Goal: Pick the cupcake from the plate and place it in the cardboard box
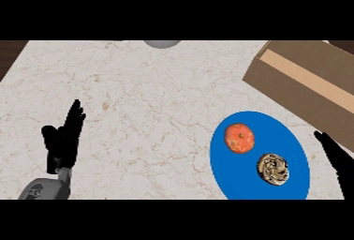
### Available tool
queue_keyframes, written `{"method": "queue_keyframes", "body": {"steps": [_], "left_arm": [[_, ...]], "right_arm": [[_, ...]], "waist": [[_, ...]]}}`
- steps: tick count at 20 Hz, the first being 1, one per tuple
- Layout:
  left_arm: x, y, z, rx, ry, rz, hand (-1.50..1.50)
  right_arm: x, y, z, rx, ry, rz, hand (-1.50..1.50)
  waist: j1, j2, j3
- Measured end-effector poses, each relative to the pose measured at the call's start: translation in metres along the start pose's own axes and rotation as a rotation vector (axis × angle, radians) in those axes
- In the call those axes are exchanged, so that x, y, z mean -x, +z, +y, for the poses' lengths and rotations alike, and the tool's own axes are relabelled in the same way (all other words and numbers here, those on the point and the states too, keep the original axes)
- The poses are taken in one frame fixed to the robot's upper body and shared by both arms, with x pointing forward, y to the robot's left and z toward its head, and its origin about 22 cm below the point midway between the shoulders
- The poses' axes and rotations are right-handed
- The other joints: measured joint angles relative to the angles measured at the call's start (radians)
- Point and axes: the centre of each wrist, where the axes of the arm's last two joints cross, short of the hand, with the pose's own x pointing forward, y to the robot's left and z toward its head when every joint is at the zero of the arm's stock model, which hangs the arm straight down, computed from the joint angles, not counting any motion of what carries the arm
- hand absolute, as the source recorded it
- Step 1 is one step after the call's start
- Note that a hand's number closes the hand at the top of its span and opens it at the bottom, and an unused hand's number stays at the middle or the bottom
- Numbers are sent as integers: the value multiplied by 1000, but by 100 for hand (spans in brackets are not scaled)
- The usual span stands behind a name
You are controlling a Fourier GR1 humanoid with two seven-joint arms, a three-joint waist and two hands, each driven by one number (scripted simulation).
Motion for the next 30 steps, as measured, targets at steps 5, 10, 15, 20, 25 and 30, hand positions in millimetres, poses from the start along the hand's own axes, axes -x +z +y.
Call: {"method": "queue_keyframes", "body": {"steps": [5,10,15,20,25,30], "left_arm": [[-3,-1,-4,2,3,1,0],[0,-1,-5,-4,4,-1,0],[0,0,-8,-5,4,6,0],[1,0,-5,-10,4,-2,0],[2,1,-1,-10,5,4,0],[5,4,2,-10,6,2,0]], "right_arm": [[-10,-12,9,-1,23,11,-150],[-17,-16,21,-12,25,20,-150],[-22,-22,30,-14,23,36,-150],[-26,-34,41,-25,29,67,-150],[-26,-46,46,-27,47,106,-150],[-24,-53,53,-40,70,137,-150]], "waist": [[0,0,0],[-5,-1,-1],[-9,-2,0],[-9,-2,0],[-8,-2,0],[-11,-2,1]]}}
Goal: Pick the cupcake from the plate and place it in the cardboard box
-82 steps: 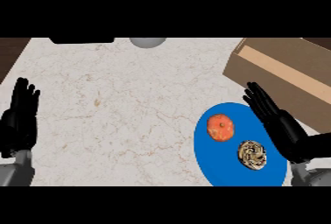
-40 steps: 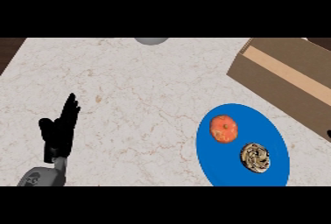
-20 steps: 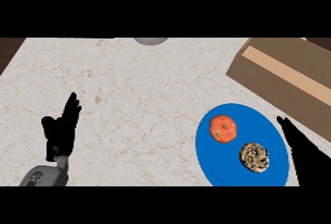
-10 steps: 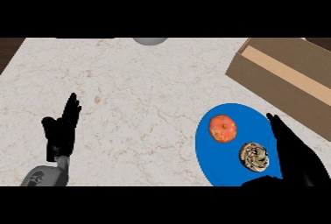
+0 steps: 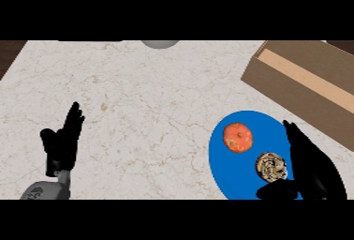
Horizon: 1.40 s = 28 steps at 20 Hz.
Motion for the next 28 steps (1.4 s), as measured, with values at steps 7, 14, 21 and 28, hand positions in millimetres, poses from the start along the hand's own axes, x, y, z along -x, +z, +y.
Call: {"method": "queue_keyframes", "body": {"steps": [7,14,21,28], "left_arm": [[-4,-4,-3,-2,2,-1,0],[-3,0,-1,-1,7,4,0],[-3,-2,-2,-1,4,5,0],[1,-3,-7,-6,-5,5,0]], "right_arm": [[3,-12,9,-12,15,22,-150],[2,-23,18,-29,21,51,-150],[1,-30,32,-36,30,73,-150],[-1,-37,42,-30,42,52,150]], "waist": [[-4,0,0],[-3,0,1],[-4,0,1],[-5,0,1]]}}
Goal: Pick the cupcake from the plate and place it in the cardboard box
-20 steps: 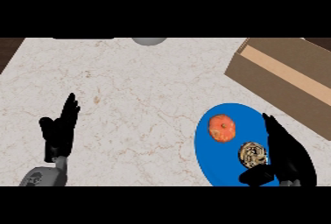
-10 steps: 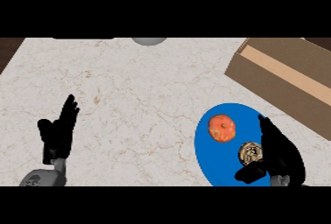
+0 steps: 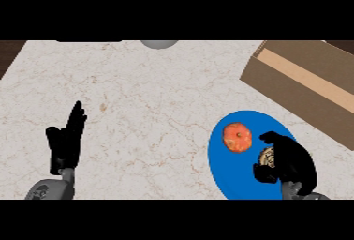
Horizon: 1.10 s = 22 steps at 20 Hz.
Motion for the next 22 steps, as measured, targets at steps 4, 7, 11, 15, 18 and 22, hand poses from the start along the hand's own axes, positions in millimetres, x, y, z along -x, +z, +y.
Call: {"method": "queue_keyframes", "body": {"steps": [4,7,11,15,18,22], "left_arm": [[-2,-4,3,6,0,1,0],[-8,-6,-1,4,4,-3,0],[-3,-2,2,18,1,-6,0],[-3,-1,-1,15,3,-3,0],[-1,-1,1,9,4,0,0],[-2,-2,5,7,9,0,0]], "right_arm": [[-3,-4,-1,67,26,-25,150],[-9,-6,4,82,51,-48,150],[-43,9,21,37,113,-169,150],[-67,15,29,12,165,-261,150],[-82,16,27,29,184,-307,150],[-91,33,15,89,195,-372,150]], "waist": [[0,0,0],[0,0,0],[10,0,-1],[7,0,0],[5,0,0],[2,-1,0]]}}
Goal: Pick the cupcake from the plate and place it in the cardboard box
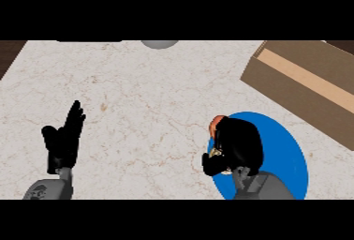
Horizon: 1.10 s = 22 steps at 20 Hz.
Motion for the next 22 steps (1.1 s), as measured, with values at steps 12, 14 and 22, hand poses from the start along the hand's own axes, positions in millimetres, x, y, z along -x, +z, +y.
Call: {"method": "queue_keyframes", "body": {"steps": [12,14,22], "left_arm": [[5,1,-2,-6,-4,2,0],[3,2,-3,-10,-8,-2,0],[2,3,5,-4,2,-2,0]], "right_arm": [[-15,64,-105,340,-124,-151,150],[-12,70,-121,383,-142,-154,150],[23,57,-174,497,-103,-61,150]], "waist": [[-7,-4,-1],[-6,-4,-1],[-4,-2,-1]]}}
